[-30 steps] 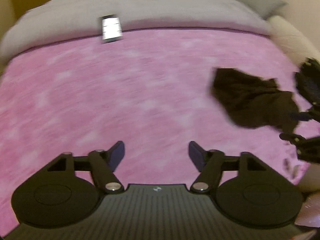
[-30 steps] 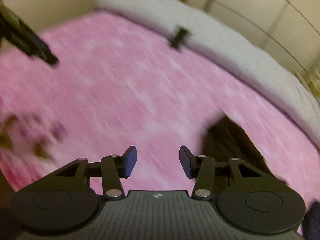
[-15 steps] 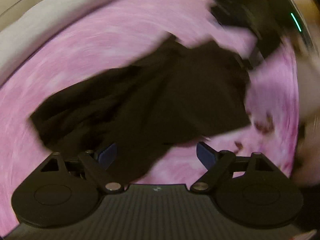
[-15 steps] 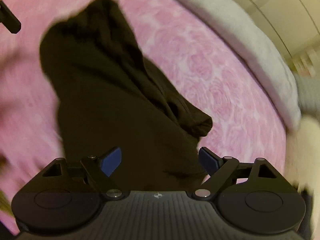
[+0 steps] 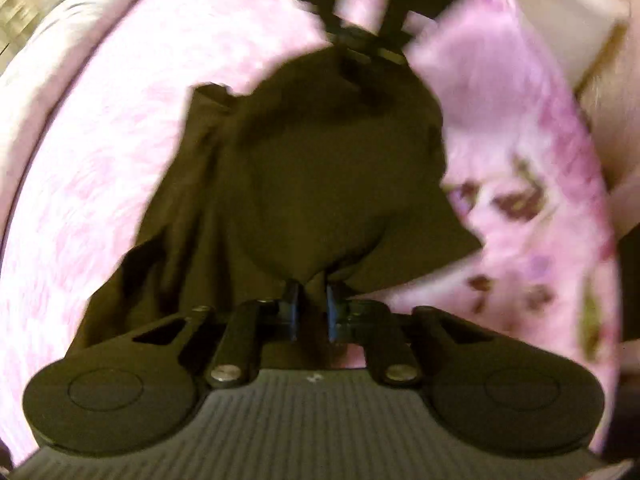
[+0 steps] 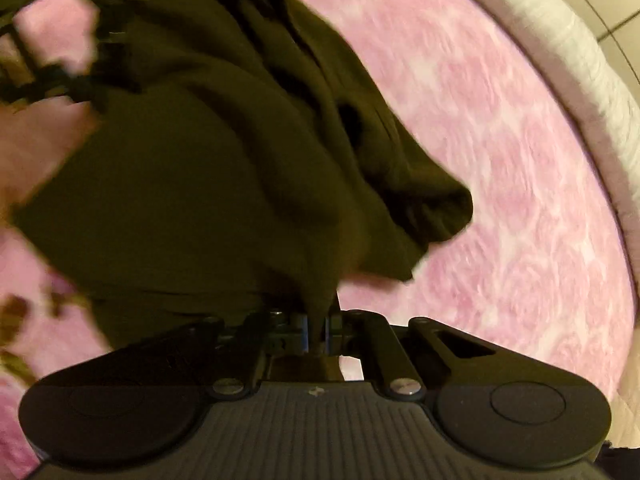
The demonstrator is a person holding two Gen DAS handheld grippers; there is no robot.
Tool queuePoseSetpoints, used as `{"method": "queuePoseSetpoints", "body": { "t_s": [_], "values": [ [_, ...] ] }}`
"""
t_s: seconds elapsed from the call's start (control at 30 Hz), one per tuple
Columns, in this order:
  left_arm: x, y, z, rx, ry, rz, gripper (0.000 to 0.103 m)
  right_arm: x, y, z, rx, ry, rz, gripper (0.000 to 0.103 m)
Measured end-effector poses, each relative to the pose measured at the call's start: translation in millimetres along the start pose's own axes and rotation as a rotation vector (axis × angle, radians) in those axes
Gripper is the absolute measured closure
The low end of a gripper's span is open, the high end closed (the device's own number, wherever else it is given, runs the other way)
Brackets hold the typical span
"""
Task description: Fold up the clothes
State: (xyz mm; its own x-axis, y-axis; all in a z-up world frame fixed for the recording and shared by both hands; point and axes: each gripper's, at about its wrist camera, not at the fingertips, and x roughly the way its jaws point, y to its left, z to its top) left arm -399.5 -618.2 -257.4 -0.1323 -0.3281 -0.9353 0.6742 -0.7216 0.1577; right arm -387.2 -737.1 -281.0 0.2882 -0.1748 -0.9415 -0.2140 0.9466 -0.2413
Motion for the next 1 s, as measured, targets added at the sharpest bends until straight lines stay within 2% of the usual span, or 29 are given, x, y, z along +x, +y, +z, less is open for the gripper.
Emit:
{"method": "queuePoseSetpoints", "body": {
  "t_s": [0.17,0.23,0.3,0.37,0.43,0.47,0.5,0.53,0.6,0.67,0.73,0.77,0.8,0.87,0.9,0.97,1.0],
  "values": [
    [-61.1,-20.1,-48.2,-0.069,0.085,-0.111,0.094,-79.5,58.4,3.2,0.004,-0.08,0.249,0.097],
    [-85.5,-28.2,-67.5,-0.096,0.119,-0.155,0.094,-99.1,91.2,3.1,-0.017,-0.084,0.359,0.097],
    [-93.3,-51.0,-86.5,-0.102,0.191,-0.211,0.094,-107.7,122.5,4.8,-0.047,-0.074,0.465,0.096],
    [-87.9,-68.6,-105.4,-0.121,0.276,-0.263,0.094,-107.2,148.8,6.8,-0.108,-0.049,0.502,0.093],
    [-82.7,-77.3,-121.4,-0.15,0.339,-0.297,0.09,-105.2,167.8,9.2,-0.164,-0.021,0.511,0.08],
    [-81.6,-75.2,-126.7,-0.165,0.346,-0.288,0.087,-104.6,168.4,11.1,-0.17,-0.006,0.507,0.062],
    [-80.9,-67.8,-131.4,-0.194,0.336,-0.276,0.08,-103.9,168.9,13.0,-0.177,0.008,0.503,0.041],
    [-77.9,-55.2,-132.1,-0.22,0.308,-0.24,0.077,-103.5,164.2,15.2,-0.159,0.013,0.499,0.037],
    [-68.4,-28.1,-128.3,-0.257,0.242,-0.14,0.061,-102.8,144.4,22.0,-0.069,0.01,0.489,0.036],
    [-54.1,5.1,-115.8,-0.234,0.179,-0.012,0.055,-100.8,113.7,30.8,0.042,0.012,0.429,0.035],
    [-37.8,39.7,-98.9,-0.196,0.119,0.114,0.042,-94.6,83.6,40.3,0.143,0.004,0.32,0.031],
    [-28.6,59.2,-88.3,-0.179,0.089,0.163,0.034,-88.0,68.4,44.5,0.195,-0.003,0.258,0.025],
    [-19.6,80.4,-77.6,-0.163,0.058,0.21,0.034,-81.4,53.2,48.7,0.246,-0.01,0.195,0.023],
    [-6.6,114.4,-60.1,-0.145,0.006,0.266,0.033,-62.9,32.8,60.2,0.29,-0.029,0.099,0.023],
    [-0.7,130.4,-51.8,-0.138,-0.019,0.29,0.03,-52.7,24.3,66.4,0.302,-0.039,0.055,0.023],
    [18.3,153.9,-39.6,-0.107,-0.04,0.27,0.024,-35.3,10.4,84.8,0.295,-0.07,0.003,0.023],
    [28.8,164.6,-34.1,-0.09,-0.047,0.252,0.024,-25.9,5.3,95.1,0.286,-0.091,-0.005,0.023]
  ]
}}
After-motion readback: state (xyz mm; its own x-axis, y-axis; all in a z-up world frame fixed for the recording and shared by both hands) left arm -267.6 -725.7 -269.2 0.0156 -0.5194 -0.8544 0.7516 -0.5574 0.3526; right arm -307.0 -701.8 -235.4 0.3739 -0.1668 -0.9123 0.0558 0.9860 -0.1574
